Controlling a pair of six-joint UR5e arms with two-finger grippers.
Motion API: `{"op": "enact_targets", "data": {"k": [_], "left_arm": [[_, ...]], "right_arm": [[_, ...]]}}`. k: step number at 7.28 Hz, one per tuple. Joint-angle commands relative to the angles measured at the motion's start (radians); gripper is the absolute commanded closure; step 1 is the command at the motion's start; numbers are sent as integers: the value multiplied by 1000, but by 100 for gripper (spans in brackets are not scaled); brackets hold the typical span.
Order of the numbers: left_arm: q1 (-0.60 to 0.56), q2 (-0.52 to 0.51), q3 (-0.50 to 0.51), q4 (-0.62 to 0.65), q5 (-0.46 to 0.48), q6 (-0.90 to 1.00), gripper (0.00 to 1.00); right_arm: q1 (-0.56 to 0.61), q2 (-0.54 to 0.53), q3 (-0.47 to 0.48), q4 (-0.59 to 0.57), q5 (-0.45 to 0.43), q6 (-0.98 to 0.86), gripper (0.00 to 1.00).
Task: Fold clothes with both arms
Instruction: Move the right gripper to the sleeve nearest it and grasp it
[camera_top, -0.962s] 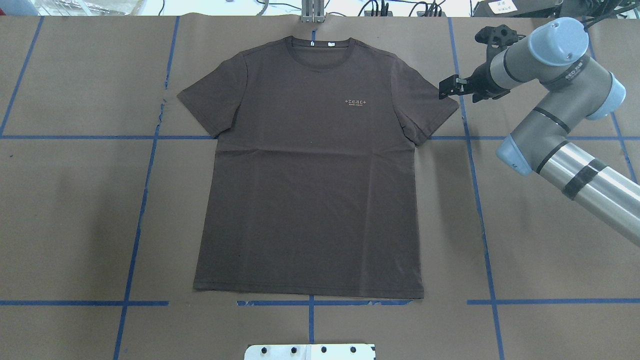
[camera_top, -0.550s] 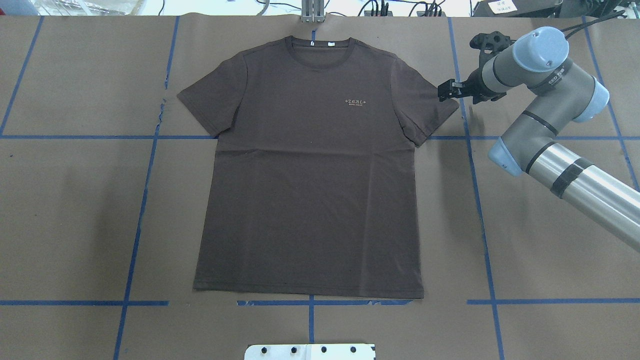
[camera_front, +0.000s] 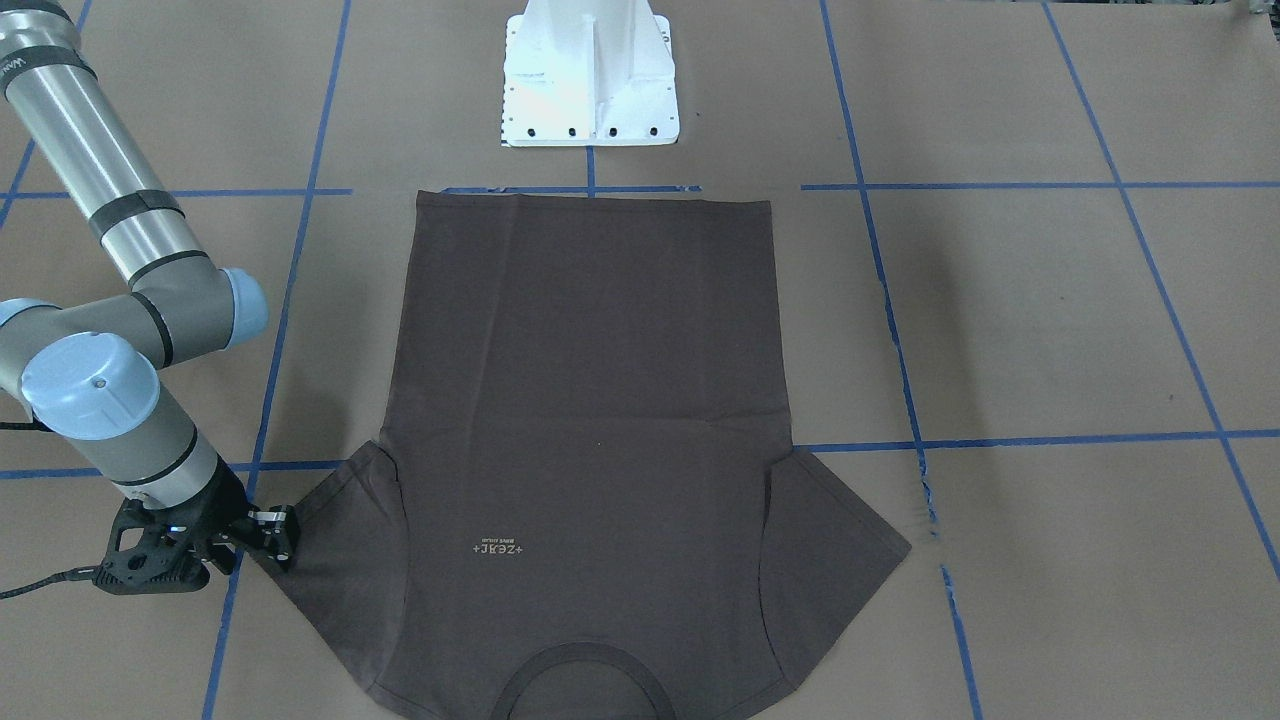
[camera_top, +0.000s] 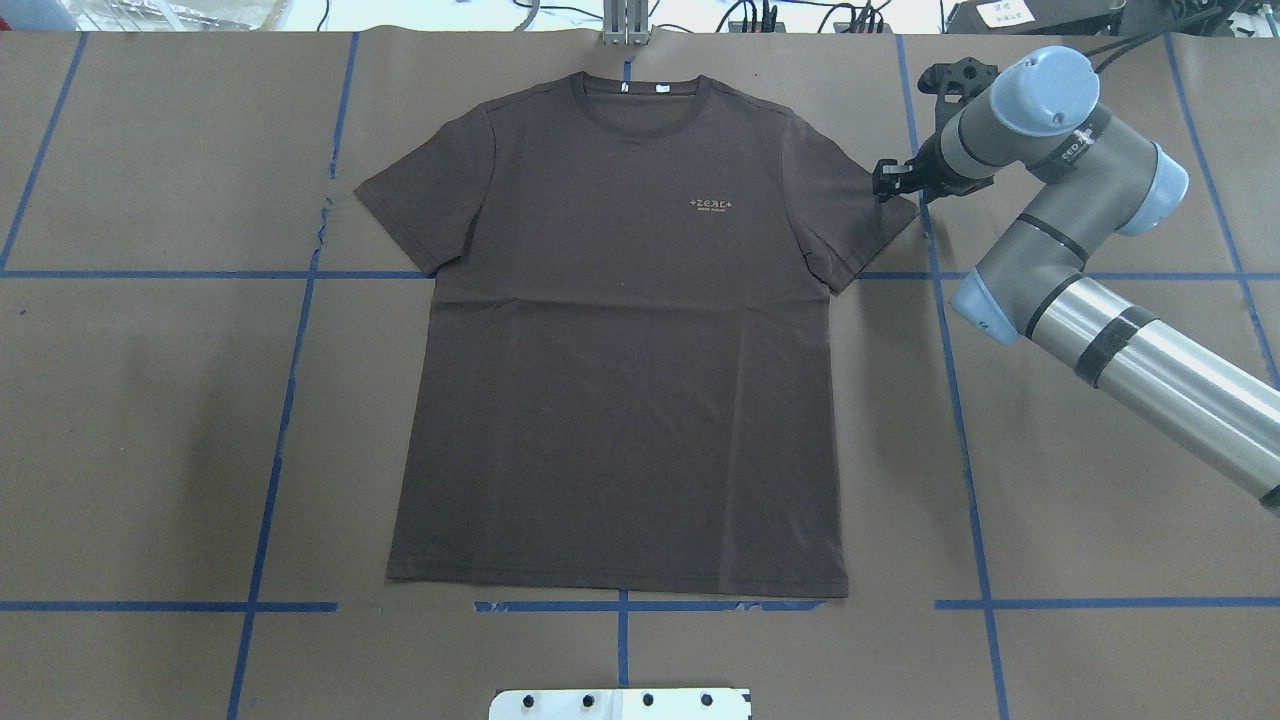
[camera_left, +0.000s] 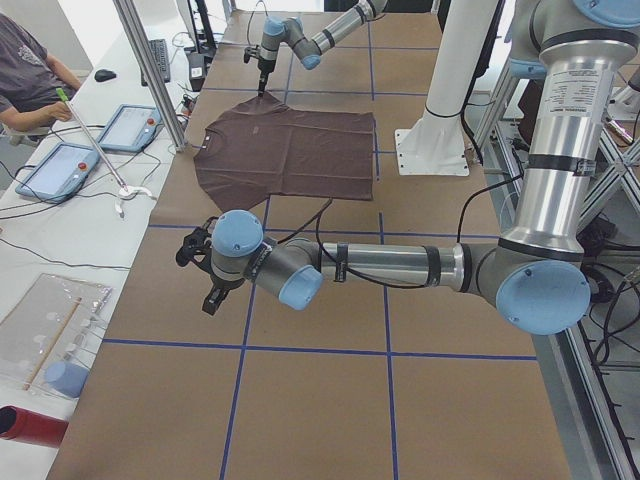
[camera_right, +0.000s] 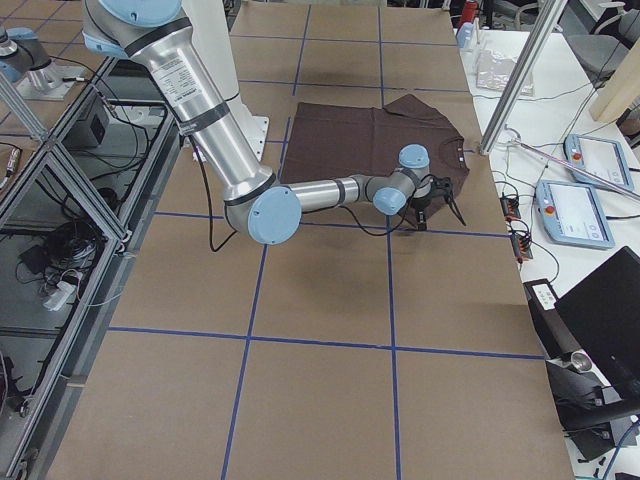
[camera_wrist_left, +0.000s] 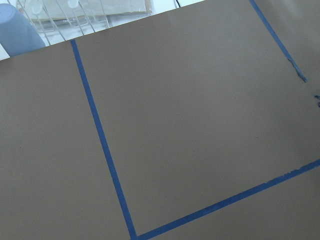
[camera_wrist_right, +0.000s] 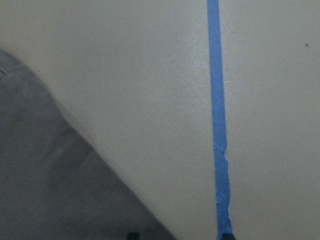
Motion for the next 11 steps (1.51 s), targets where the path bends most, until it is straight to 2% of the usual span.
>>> {"op": "enact_targets", "data": {"k": [1,2,3,4,10,11], "left_arm": [[0,-1,0,0,0,-2,0],[0,-1,-2,0,0,-5,0],[0,-1,-2,0,0,-5,0],[0,-2,-2,0,0,-7,0],[0,-2,-5,0,0,-8,0],[0,-2,-6,0,-2,-10,0]], "right_arm": [[-3,-3,1,-3,-1,-24,43],[-3,-7,2,-3,1,-33,36],[-1,-8,5,-5,5,-33,14],[-1,-5,7,-6,7,-33,0],[-20,3,25,-79,10,-36,1],[-20,3,27,-80,11,-35,12]]}}
